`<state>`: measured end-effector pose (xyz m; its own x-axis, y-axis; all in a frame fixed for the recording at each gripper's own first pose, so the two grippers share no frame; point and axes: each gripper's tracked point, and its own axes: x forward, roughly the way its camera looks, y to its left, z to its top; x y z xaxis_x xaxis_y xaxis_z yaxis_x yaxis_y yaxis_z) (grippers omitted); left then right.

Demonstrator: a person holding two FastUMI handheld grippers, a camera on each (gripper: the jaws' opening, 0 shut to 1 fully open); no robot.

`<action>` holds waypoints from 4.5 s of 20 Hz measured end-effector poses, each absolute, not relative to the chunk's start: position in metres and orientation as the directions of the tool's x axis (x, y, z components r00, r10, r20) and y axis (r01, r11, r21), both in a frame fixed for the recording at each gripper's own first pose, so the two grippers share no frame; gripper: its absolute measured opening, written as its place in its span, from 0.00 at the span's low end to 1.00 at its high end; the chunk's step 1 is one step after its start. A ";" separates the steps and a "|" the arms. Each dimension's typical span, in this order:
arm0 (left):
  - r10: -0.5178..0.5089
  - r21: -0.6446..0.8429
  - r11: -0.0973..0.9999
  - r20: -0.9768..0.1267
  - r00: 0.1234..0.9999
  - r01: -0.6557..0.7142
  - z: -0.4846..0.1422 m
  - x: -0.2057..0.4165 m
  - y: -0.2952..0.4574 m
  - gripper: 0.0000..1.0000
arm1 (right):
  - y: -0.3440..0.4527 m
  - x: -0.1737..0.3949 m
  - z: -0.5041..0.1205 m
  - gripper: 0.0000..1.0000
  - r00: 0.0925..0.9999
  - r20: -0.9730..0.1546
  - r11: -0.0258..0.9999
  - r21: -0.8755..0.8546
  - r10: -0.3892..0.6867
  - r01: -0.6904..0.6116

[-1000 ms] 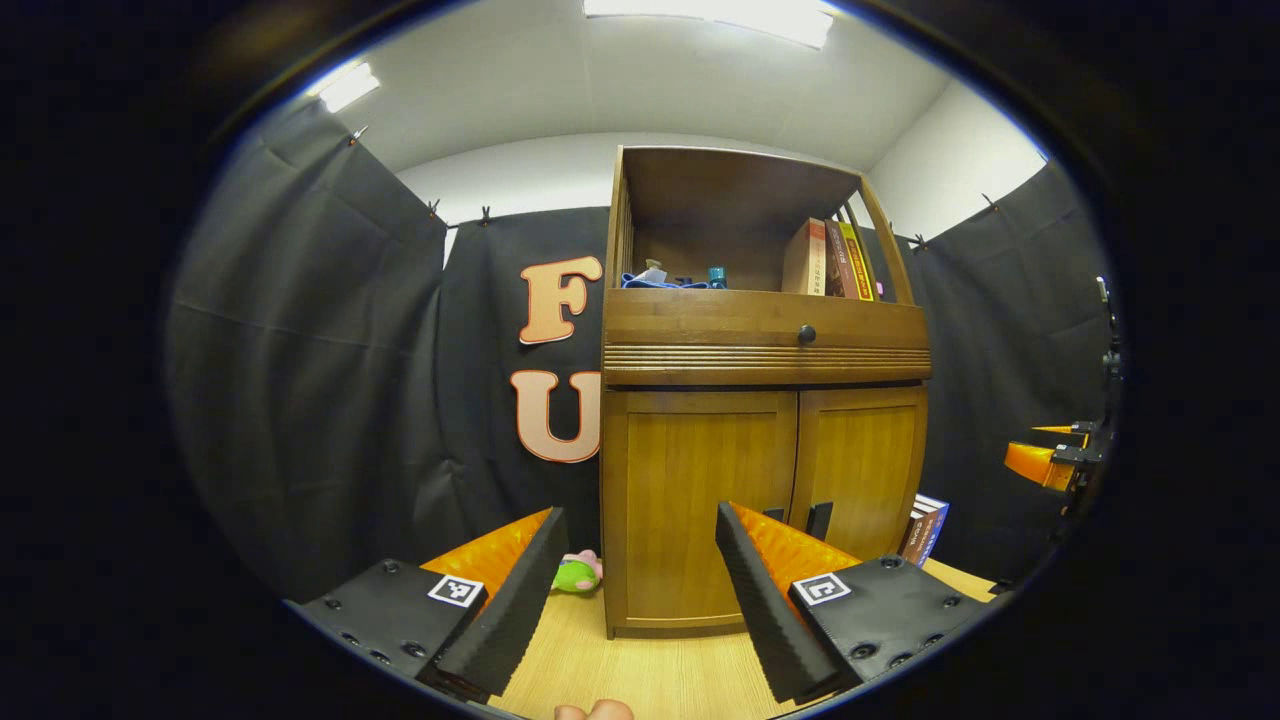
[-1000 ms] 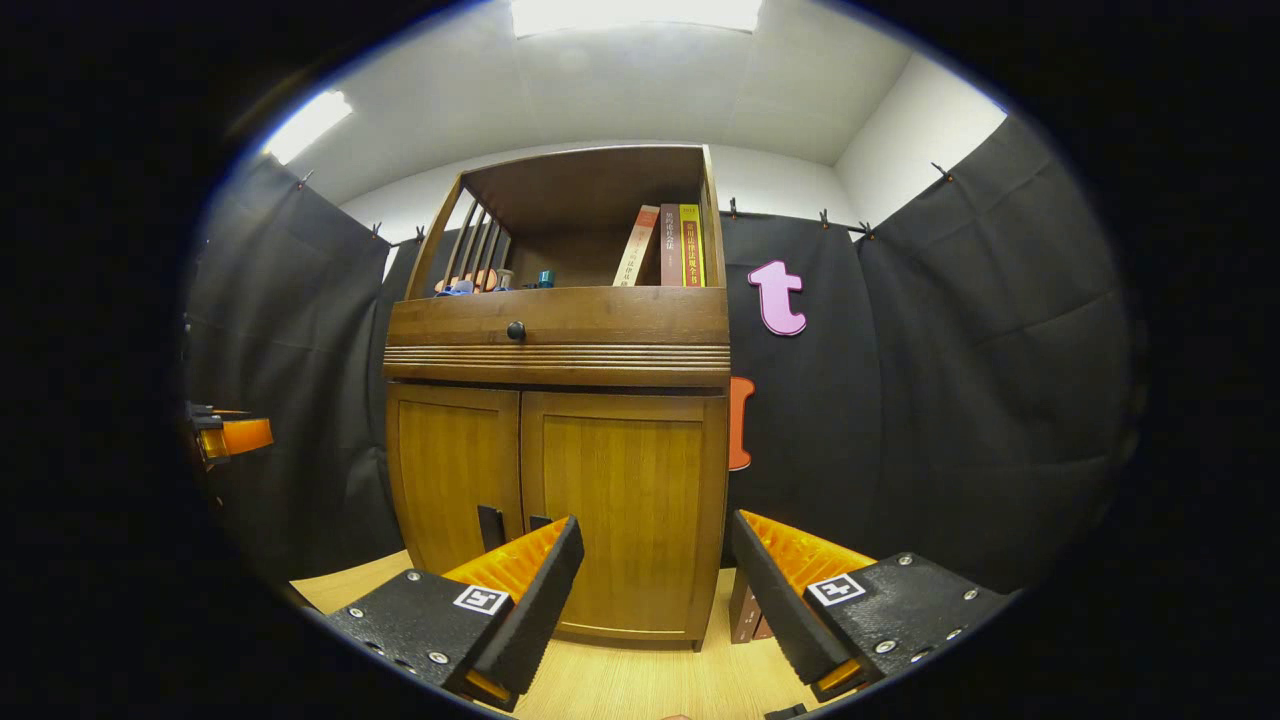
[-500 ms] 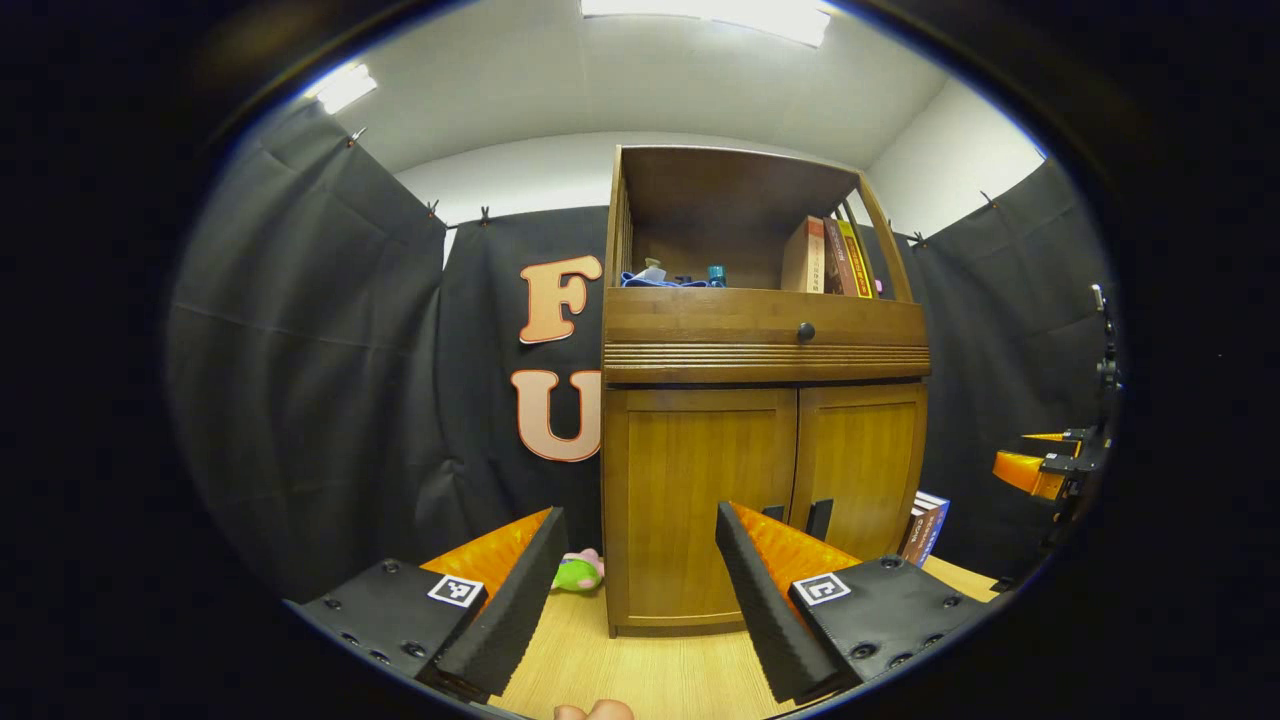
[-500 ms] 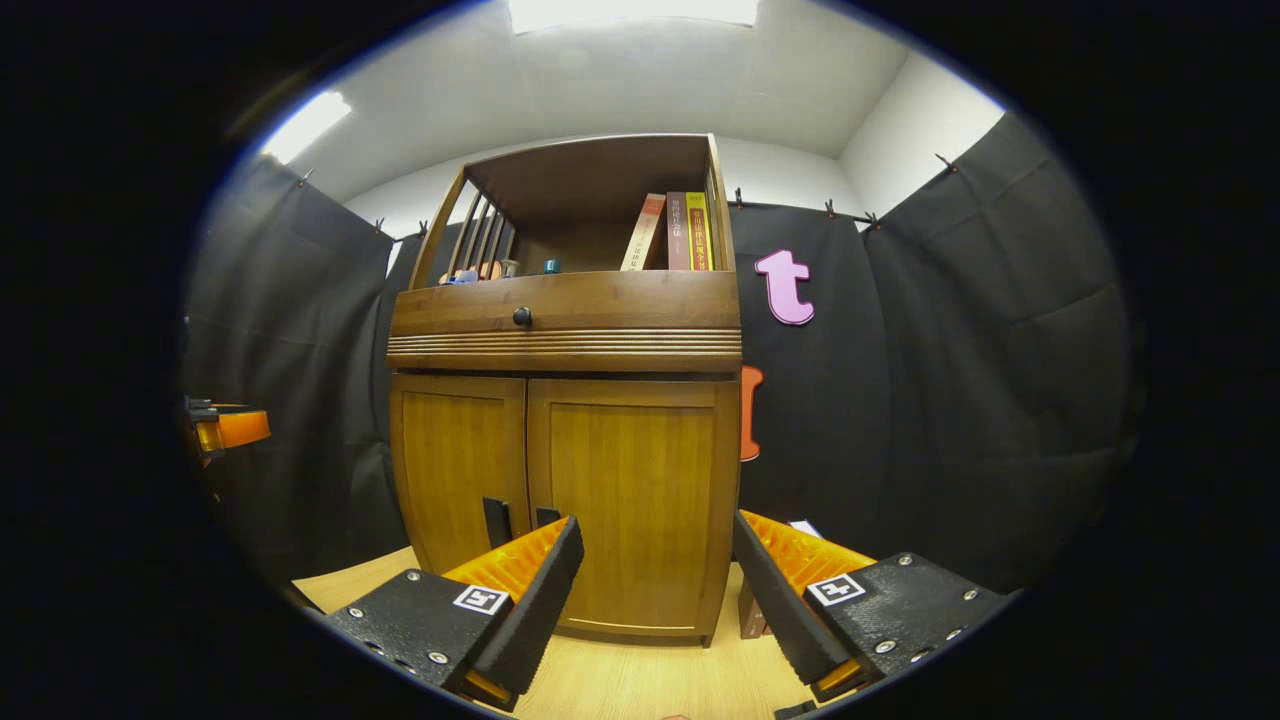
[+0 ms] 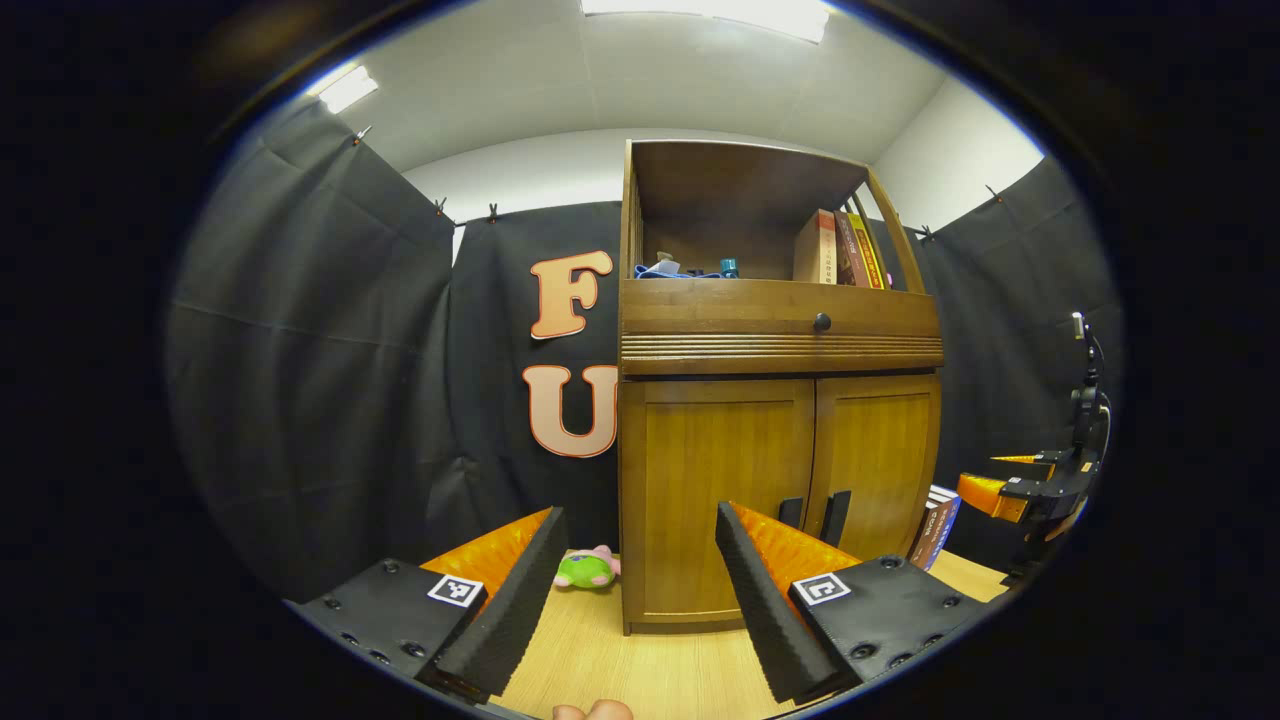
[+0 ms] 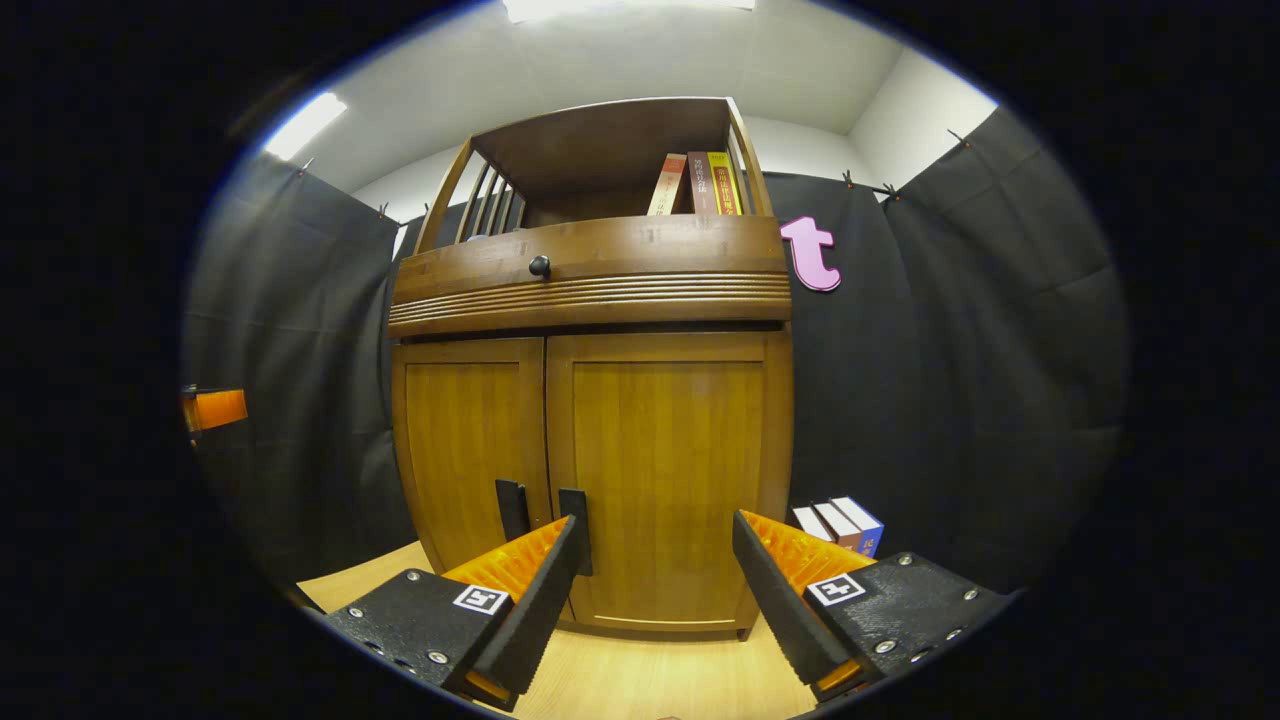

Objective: Open the right door of the double-door shoe cabinet with the right hand, and open the left door with the left hand.

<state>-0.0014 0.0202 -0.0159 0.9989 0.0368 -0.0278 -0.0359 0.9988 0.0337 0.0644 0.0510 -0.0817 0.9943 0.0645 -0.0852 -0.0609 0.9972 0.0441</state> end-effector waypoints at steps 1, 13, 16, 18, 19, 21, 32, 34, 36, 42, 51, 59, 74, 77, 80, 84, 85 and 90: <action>0.040 0.035 0.999 -0.033 0.999 -0.039 -0.018 -0.001 0.023 0.97 | 0.057 0.070 -0.086 0.93 0.994 -0.085 0.997 0.039 0.069 -0.066; 0.104 0.084 0.991 -0.027 0.994 -0.102 -0.028 0.003 0.059 0.95 | 0.113 0.157 -0.167 0.93 0.992 -0.107 0.997 0.011 0.071 -0.070; 0.113 0.089 0.990 -0.034 0.993 -0.110 -0.033 0.005 0.064 0.95 | 0.123 0.182 -0.187 0.93 0.991 -0.122 0.998 0.027 0.063 -0.060; 0.113 0.087 0.990 -0.038 0.993 -0.109 -0.036 0.006 0.067 0.95 | 0.123 0.197 -0.199 0.93 0.991 -0.128 0.999 0.032 0.044 -0.040; 0.113 0.087 0.990 -0.039 0.993 -0.109 -0.038 0.007 0.069 0.95 | 0.122 0.202 -0.202 0.93 0.991 -0.128 0.999 0.032 0.038 -0.034; 0.115 0.088 0.990 -0.045 0.992 -0.110 -0.043 0.008 0.073 0.95 | 0.128 0.209 -0.206 0.99 0.992 -0.117 0.998 0.045 0.051 -0.046; 0.135 0.084 0.988 -0.051 0.990 -0.130 -0.051 0.009 0.083 0.99 | 0.140 0.230 -0.226 0.53 0.984 -0.164 0.994 0.096 0.070 -0.055; 0.138 0.080 0.988 -0.047 0.989 -0.134 -0.050 0.008 0.083 0.97 | 0.140 0.230 -0.226 0.37 0.983 -0.167 0.992 0.108 0.076 -0.058; 0.140 0.076 0.988 -0.049 0.989 -0.136 -0.051 0.006 0.082 0.95 | 0.140 0.229 -0.226 0.36 0.982 -0.168 0.992 0.102 0.086 -0.069; 0.155 0.084 0.985 -0.053 0.987 -0.150 -0.049 -0.004 0.084 0.95 | 0.138 0.212 -0.224 0.31 0.981 -0.152 0.988 0.109 0.124 -0.108; 0.131 0.097 0.987 -0.023 0.991 -0.128 -0.032 -0.029 0.065 0.95 | 0.125 0.160 -0.214 0.31 0.970 -0.151 0.977 0.132 0.188 -0.169; 0.075 0.080 0.994 -0.017 0.997 -0.073 -0.026 -0.044 0.039 0.95 | 0.108 0.120 -0.208 0.32 0.965 -0.155 0.972 0.138 0.211 -0.190; 0.020 0.048 0.999 -0.029 0.999 -0.019 -0.030 -0.039 0.008 0.95 | 0.033 0.042 -0.195 0.31 0.976 -0.155 0.986 0.098 0.152 -0.138; 0.008 0.045 0.999 -0.028 1.000 -0.007 -0.032 -0.039 0.001 0.95 | 0.015 0.031 -0.201 0.31 0.979 -0.168 0.992 0.060 0.116 -0.107; -0.001 0.046 0.999 -0.032 0.999 0.002 -0.032 -0.038 -0.005 0.95 | 0.003 0.023 -0.202 0.22 0.979 -0.184 0.995 0.059 0.092 -0.083; -0.014 0.055 0.998 -0.029 0.999 0.016 -0.032 -0.038 -0.013 0.95 | -0.018 0.012 -0.199 0.16 0.981 -0.187 0.999 0.024 0.048 -0.044; -0.016 0.056 0.998 -0.028 0.999 0.017 -0.032 -0.038 -0.015 0.96 | -0.025 0.010 -0.198 0.15 0.982 -0.186 0.999 0.015 0.033 -0.031; -0.034 0.058 0.998 -0.034 0.999 0.036 -0.034 -0.034 -0.028 0.95 | -0.060 0.000 -0.197 0.20 0.981 -0.190 0.999 -0.001 -0.041 0.042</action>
<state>-0.0342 -0.0276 -0.0338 0.9988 -0.0339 -0.0344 0.0359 0.9977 0.0582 0.0001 -0.0597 -0.1965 0.9809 -0.0414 -0.1902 0.0419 0.9991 -0.0013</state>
